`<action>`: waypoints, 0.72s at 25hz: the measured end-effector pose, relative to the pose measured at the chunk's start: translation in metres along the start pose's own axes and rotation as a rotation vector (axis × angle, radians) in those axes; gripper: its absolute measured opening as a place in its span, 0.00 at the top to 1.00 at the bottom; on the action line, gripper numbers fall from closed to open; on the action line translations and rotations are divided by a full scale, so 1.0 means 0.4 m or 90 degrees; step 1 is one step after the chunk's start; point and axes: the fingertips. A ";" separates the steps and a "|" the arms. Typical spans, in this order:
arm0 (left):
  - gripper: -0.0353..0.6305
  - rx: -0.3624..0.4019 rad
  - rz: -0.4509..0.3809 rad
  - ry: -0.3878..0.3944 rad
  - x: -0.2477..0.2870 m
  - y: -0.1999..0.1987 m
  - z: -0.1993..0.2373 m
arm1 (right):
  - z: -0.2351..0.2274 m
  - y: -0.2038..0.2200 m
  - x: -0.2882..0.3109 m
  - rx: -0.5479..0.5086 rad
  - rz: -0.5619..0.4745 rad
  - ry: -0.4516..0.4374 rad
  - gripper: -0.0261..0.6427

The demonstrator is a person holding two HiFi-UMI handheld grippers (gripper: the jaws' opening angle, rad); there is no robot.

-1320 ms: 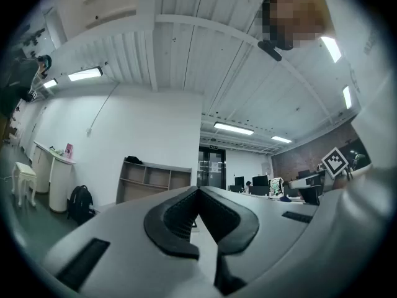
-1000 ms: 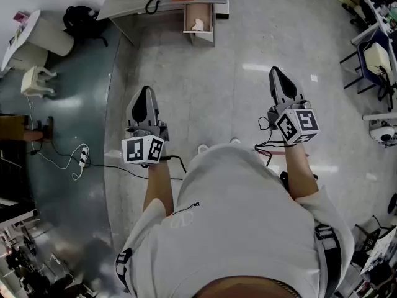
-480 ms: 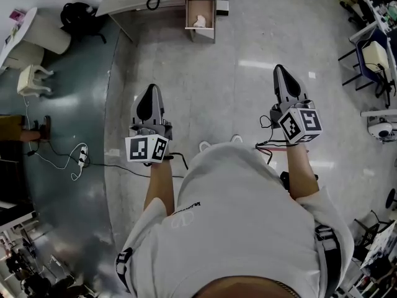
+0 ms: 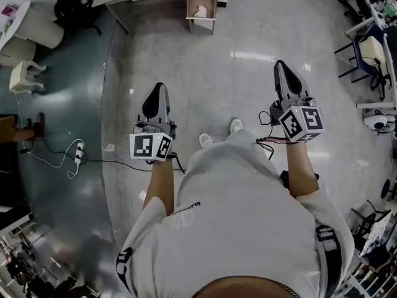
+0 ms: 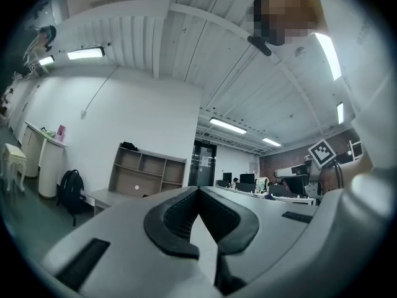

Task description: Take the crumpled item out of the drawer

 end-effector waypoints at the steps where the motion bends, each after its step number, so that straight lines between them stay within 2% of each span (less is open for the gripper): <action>1: 0.95 0.000 -0.001 0.000 -0.002 -0.001 0.003 | 0.003 0.000 0.000 0.001 0.002 0.001 0.96; 9: 0.95 -0.005 0.000 0.009 0.002 0.009 0.024 | 0.030 -0.005 0.025 0.000 -0.008 -0.001 0.96; 18: 0.95 0.014 -0.004 0.016 0.084 -0.025 0.024 | -0.022 -0.006 0.100 0.010 -0.009 -0.009 0.96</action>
Point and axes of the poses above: the fingertips, and each gripper's own axes: x forward along the fingers, z to its left, y out of its underside, and after that the axes turned 8 degrees about z, right-handed
